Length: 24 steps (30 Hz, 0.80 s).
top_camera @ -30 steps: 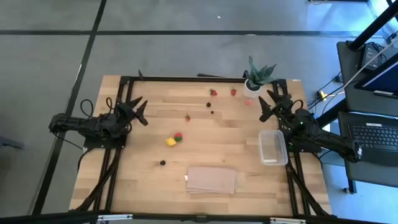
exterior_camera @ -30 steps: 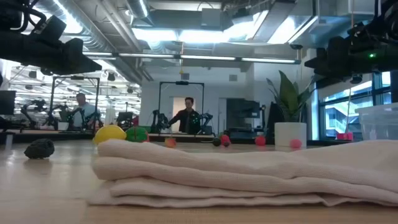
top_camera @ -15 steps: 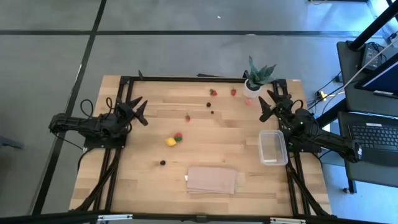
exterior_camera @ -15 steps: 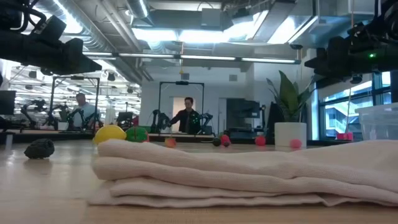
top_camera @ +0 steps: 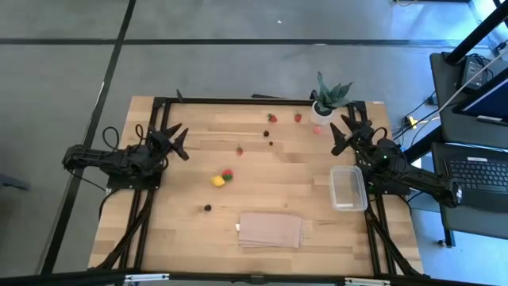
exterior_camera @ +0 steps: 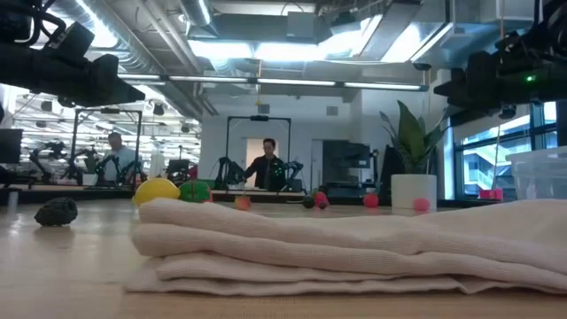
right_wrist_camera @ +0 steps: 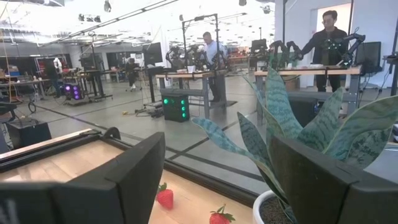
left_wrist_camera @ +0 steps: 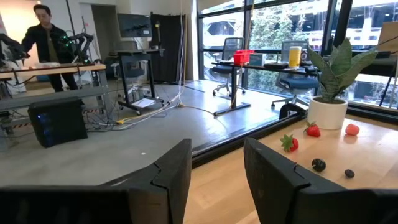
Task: Pick and placing Produce into tupperware
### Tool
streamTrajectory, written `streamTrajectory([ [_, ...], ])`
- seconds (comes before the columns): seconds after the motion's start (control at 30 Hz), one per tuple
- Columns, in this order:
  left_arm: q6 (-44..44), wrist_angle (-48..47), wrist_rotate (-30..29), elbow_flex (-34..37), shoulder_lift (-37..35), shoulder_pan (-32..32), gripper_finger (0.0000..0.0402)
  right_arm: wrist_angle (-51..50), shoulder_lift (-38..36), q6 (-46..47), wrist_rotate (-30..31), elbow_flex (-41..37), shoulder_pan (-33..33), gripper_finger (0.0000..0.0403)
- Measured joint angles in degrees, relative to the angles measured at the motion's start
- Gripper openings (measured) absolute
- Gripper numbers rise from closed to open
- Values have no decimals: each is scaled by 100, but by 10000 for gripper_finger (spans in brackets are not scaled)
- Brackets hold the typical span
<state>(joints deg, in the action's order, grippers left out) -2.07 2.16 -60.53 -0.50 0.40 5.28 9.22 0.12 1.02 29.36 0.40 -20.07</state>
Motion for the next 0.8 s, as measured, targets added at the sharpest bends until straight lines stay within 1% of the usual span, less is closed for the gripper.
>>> streamTrajectory([
  [0.43, -2, 1, 0, -1, -1, -2, 140, -3, 0, 36, -3, 0, -1, 289],
  [0.6, -2, 2, 0, -1, 0, 0, 140, 46, 0, 278, -98, 0, -1, 289],
  [0.8, 0, 2, 0, -1, -2, 0, 140, 36, 2, 321, -161, 0, -1, 289],
])
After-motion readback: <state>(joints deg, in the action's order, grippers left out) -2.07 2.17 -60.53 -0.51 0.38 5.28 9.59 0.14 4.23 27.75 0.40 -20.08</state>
